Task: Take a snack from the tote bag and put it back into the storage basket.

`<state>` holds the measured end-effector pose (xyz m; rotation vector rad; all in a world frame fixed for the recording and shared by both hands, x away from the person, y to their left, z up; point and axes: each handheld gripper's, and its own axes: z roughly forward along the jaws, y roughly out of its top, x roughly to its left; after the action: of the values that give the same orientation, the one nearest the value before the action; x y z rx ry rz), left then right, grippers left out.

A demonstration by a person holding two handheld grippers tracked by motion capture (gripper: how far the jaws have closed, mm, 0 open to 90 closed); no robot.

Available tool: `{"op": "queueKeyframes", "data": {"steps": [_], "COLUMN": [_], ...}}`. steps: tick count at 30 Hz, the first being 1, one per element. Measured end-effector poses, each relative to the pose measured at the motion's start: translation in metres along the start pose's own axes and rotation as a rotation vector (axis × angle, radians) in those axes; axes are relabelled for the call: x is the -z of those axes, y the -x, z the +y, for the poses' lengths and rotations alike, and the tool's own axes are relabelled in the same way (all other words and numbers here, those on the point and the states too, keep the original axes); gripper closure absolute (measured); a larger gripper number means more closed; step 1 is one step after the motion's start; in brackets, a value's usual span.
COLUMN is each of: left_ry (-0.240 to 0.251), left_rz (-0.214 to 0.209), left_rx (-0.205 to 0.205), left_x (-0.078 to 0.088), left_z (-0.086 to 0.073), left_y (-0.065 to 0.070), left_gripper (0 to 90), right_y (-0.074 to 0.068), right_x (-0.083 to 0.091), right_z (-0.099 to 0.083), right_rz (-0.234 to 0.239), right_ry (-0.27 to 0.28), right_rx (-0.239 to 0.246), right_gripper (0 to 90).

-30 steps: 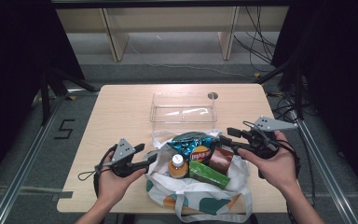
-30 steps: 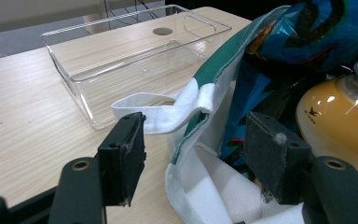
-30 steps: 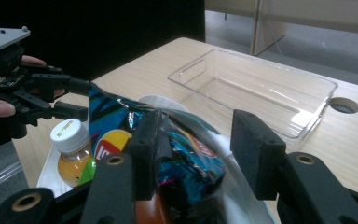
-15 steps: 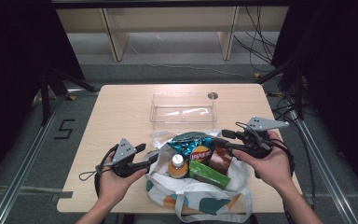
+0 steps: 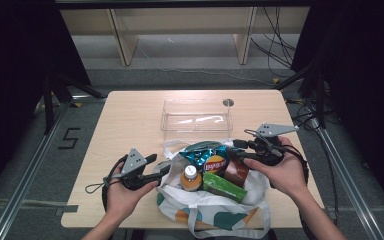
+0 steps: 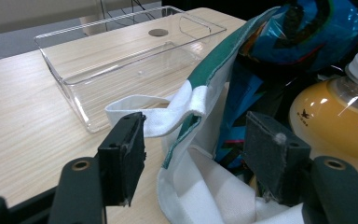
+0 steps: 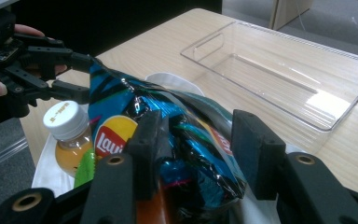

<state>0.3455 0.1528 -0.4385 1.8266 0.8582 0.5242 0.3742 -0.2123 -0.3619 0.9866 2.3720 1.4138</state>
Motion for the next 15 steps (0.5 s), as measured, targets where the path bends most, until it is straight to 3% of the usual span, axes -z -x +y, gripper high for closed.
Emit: {"op": "queueKeyframes", "data": {"steps": [4,6,7,9,13,15], "left_ry": [-0.001,0.005,0.007,-0.001,-0.001,0.0], "left_rz": [0.001,-0.006,-0.008,-0.002,-0.003,-0.003], "left_rx": [0.006,0.008,0.005,0.002,0.006,0.006], "left_x": [0.0,-0.001,-0.002,-0.001,-0.002,-0.001], "left_z": [0.0,0.0,0.0,0.0,0.0,0.0], "left_y": [0.0,0.0,0.0,0.0,0.0,0.0], "left_gripper": [38.1,38.1,38.1,38.1,38.1,38.1], "right_y": [0.005,0.005,0.007,0.009,0.013,0.01], "right_x": [-0.001,-0.004,-0.005,-0.006,-0.009,-0.01], "right_z": [0.002,0.003,0.003,0.003,0.003,0.003], "right_rz": [-0.026,-0.031,-0.039,-0.048,-0.029,-0.022], "right_ry": [-0.011,-0.007,0.0,-0.038,-0.054,-0.056], "right_rx": [0.034,0.009,0.028,0.024,0.031,0.004], "right_gripper": [55.9,56.3,56.4,57.1,60.2,65.9]}}
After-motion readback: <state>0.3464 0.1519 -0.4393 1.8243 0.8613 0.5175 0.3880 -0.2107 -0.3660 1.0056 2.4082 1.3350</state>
